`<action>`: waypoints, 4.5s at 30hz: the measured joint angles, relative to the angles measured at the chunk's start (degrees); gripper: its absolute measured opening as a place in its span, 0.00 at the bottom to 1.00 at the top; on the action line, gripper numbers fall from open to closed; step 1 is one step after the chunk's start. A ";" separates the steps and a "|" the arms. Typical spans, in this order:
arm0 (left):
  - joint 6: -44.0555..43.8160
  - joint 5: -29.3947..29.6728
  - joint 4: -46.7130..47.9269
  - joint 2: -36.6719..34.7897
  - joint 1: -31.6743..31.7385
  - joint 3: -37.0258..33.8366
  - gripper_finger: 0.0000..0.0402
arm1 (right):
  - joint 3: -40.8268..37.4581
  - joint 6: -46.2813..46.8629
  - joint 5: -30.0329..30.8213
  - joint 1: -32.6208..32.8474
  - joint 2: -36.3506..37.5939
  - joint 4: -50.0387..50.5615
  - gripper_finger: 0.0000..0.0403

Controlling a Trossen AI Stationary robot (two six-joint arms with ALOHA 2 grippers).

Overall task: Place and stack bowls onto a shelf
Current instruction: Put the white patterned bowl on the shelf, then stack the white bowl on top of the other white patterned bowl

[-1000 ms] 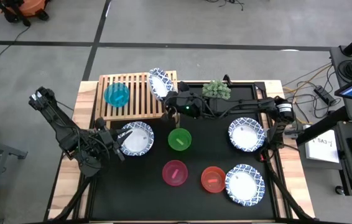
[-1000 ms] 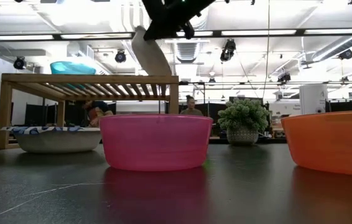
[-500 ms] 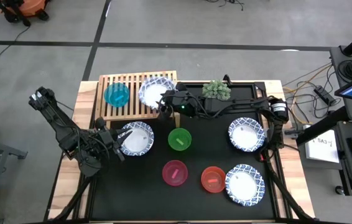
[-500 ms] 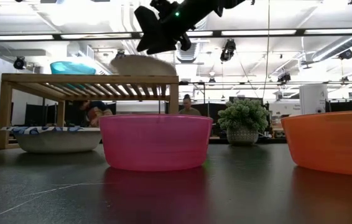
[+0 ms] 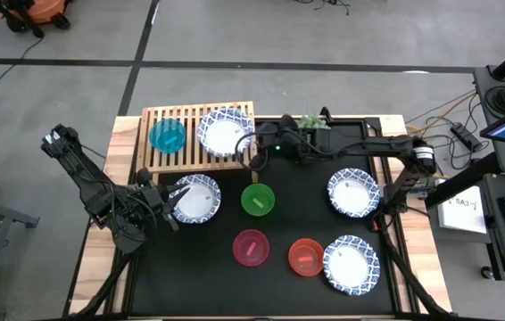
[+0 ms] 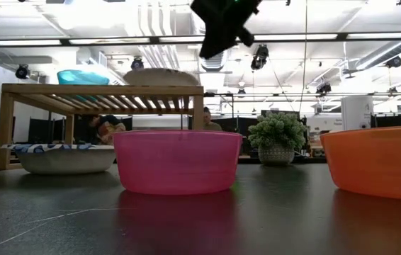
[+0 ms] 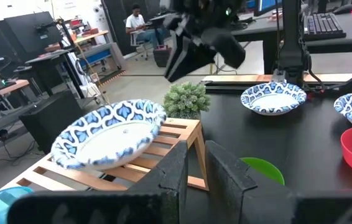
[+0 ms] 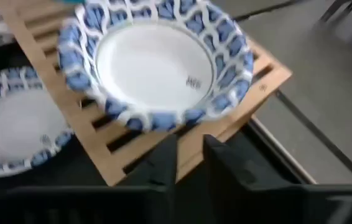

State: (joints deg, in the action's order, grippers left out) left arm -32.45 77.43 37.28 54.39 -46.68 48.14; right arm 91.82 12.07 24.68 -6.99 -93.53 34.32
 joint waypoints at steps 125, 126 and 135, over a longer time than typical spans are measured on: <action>14.56 -39.63 41.22 41.27 16.73 60.69 0.00 | -60.44 -8.95 -8.60 29.38 52.82 -27.34 0.03; 17.84 -37.75 41.31 41.24 17.36 62.95 0.00 | -60.63 -8.87 -8.60 29.38 52.82 -27.36 0.03; 30.92 -31.43 47.32 41.09 30.36 70.80 0.00 | -61.56 -8.10 -8.60 29.36 52.82 -27.36 0.03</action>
State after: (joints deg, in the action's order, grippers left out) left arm -1.53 46.00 84.60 95.48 -16.32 118.94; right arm 30.26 3.97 16.08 22.37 -40.71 6.95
